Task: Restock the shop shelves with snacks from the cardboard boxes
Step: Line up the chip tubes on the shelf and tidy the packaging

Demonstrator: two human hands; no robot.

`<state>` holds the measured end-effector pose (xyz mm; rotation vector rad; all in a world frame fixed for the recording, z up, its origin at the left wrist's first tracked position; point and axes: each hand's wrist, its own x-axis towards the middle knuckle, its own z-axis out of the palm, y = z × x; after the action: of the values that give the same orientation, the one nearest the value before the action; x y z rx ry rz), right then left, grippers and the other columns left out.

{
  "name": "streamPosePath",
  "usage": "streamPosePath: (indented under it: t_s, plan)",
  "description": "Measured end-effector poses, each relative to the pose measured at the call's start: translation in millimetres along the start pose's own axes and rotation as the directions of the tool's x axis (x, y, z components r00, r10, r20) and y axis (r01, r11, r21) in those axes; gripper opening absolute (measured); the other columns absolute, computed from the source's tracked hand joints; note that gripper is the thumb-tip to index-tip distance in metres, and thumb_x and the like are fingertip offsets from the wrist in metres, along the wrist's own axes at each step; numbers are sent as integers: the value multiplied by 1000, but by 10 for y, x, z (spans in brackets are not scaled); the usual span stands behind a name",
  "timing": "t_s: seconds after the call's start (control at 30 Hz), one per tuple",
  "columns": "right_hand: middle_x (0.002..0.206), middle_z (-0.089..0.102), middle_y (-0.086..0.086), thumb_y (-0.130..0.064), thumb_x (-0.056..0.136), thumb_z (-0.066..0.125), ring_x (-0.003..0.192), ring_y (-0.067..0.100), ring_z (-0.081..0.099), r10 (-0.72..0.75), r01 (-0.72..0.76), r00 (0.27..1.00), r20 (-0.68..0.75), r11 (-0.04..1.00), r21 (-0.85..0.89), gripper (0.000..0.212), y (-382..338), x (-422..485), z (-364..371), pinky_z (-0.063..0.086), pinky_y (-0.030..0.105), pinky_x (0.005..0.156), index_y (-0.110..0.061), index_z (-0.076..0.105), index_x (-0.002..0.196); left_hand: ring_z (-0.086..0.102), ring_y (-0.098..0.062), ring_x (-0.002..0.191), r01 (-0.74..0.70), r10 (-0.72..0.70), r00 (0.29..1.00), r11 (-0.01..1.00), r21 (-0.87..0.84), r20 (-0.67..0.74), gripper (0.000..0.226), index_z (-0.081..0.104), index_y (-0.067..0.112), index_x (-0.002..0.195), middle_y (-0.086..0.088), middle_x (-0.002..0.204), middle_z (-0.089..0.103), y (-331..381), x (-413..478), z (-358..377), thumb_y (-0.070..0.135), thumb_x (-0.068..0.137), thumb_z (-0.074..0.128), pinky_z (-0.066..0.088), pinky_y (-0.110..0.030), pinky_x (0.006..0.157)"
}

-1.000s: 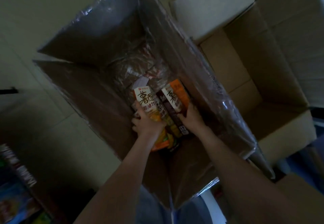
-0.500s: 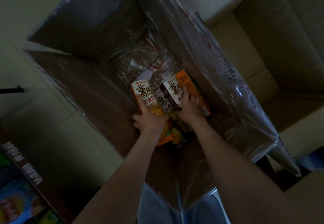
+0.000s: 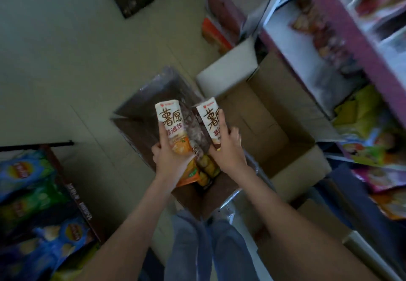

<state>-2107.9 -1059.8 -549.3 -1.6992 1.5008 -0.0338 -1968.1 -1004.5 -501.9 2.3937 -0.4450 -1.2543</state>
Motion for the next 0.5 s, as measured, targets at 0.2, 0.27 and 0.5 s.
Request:
streamPosePath:
  t_s: [0.2, 0.27, 0.5]
  plan:
    - [124, 34, 8, -26, 89, 62, 118, 28, 35, -94, 102, 989, -110, 993, 66, 96, -784, -986, -1444, 36, 41, 103, -49, -13, 144, 50, -31, 123, -247, 267, 961, 949, -195, 79, 120, 7, 67, 139, -8, 133, 49, 761, -992, -554, 40, 46, 77, 44, -56, 99]
    - [118, 35, 3, -25, 87, 64, 118, 26, 40, -82, 109, 976, -200, 986, 124, 98, -945, -1340, -1848, 35, 39, 107, -55, -13, 139, 54, -27, 120, -317, 357, 922, 919, -232, 153, 115, 11, 72, 134, -6, 133, 49, 1023, -1287, -588, 39, 45, 76, 46, -53, 99]
    - [122, 36, -3, -27, 88, 67, 112, 9, 41, 71, 97, 834, -547, 958, 272, 96, -1139, -2671, -3120, 40, 26, 94, -50, -4, 147, 55, -20, 120, -535, 669, 583, 743, -402, 460, 106, 20, 62, 140, 0, 136, 47, 2040, -2891, -625, 23, 64, 83, 48, -52, 97]
